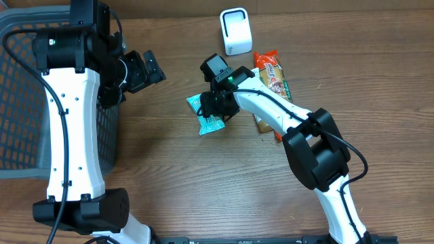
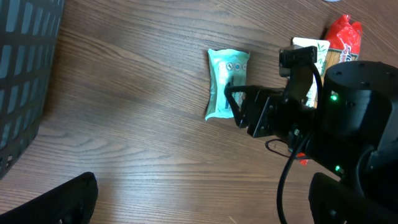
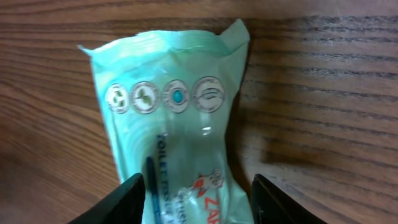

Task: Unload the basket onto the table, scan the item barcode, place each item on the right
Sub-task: 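Grasp the teal wipes pack with the right gripper, then hold the wipes pack up in front of the white scanner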

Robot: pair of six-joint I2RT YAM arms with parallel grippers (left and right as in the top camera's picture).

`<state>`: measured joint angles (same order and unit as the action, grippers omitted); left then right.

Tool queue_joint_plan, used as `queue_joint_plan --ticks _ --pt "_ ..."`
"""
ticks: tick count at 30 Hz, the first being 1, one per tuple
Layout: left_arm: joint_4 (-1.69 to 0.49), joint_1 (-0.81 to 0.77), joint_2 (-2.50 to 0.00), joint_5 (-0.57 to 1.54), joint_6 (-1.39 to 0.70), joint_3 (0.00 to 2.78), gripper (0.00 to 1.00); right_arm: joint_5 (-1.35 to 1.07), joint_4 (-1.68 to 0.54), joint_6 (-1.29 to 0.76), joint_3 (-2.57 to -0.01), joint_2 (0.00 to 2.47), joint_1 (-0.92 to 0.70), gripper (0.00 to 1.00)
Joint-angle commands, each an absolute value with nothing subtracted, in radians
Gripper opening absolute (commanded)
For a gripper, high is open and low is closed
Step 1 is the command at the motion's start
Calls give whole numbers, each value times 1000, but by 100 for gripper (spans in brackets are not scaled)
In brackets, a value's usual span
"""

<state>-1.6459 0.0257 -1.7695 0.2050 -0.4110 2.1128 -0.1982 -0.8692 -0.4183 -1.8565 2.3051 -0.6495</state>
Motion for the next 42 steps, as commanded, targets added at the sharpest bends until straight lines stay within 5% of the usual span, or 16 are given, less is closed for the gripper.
queue_joint_plan --ticks 1,2,9,11,12,19,26,34,42 --pt "-1645 19 -1767 199 -392 2110 100 -187 -863 -423 -1851 2321 -647 54" --pt "-1645 19 -1767 200 -392 2110 100 -185 -863 -423 -1851 2321 -647 47" --pt "-1645 19 -1767 200 -392 2110 100 -184 -861 -424 -1848 2365 -649 38" --pt "-1645 19 -1767 200 -392 2110 100 -184 -860 -424 -1848 2370 -646 10" --pt "-1645 19 -1767 200 -392 2110 100 -184 -860 -424 -1849 2370 -644 4" --pt "-1645 19 -1767 200 -392 2110 100 -210 -960 -442 -1955 2367 -568 4" --pt "-1645 19 -1767 199 -392 2110 100 -695 -1139 -361 -2170 2364 -373 4" --pt "-1645 19 -1767 200 -392 2110 100 -1435 -1047 -404 -2186 2364 -146 4" --pt "-1645 19 -1767 199 -392 2110 100 -1569 -967 -611 -2186 2364 -69 4"
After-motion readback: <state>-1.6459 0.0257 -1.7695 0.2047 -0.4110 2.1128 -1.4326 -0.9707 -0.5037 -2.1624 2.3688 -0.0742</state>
